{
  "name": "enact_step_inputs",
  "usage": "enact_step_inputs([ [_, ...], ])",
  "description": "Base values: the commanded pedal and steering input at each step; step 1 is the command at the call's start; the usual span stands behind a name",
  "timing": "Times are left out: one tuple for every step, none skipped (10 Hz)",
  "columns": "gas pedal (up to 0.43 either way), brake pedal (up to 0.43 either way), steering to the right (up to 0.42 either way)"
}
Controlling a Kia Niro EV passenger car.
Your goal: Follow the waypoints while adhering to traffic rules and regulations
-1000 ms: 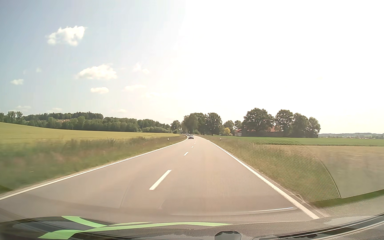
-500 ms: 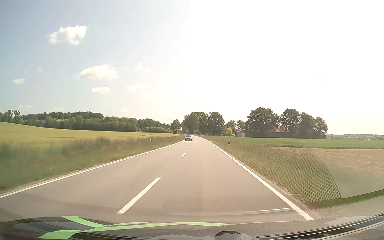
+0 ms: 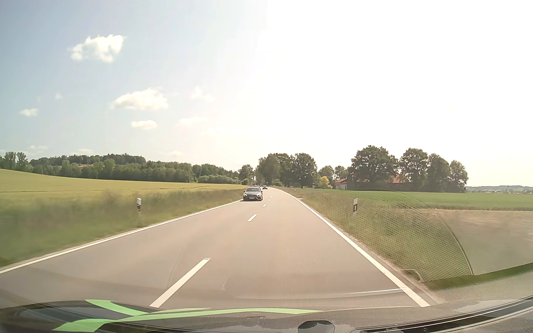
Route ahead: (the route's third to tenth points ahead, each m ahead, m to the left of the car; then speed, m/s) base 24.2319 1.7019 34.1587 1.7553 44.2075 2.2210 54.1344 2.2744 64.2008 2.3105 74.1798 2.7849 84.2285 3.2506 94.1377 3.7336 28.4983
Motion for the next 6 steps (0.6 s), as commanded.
enact_step_inputs([
  [0.177, 0.000, -0.008],
  [0.169, 0.000, -0.007],
  [0.169, 0.000, -0.007],
  [0.169, 0.000, -0.007],
  [0.169, 0.000, -0.006],
  [0.157, 0.000, -0.005],
])
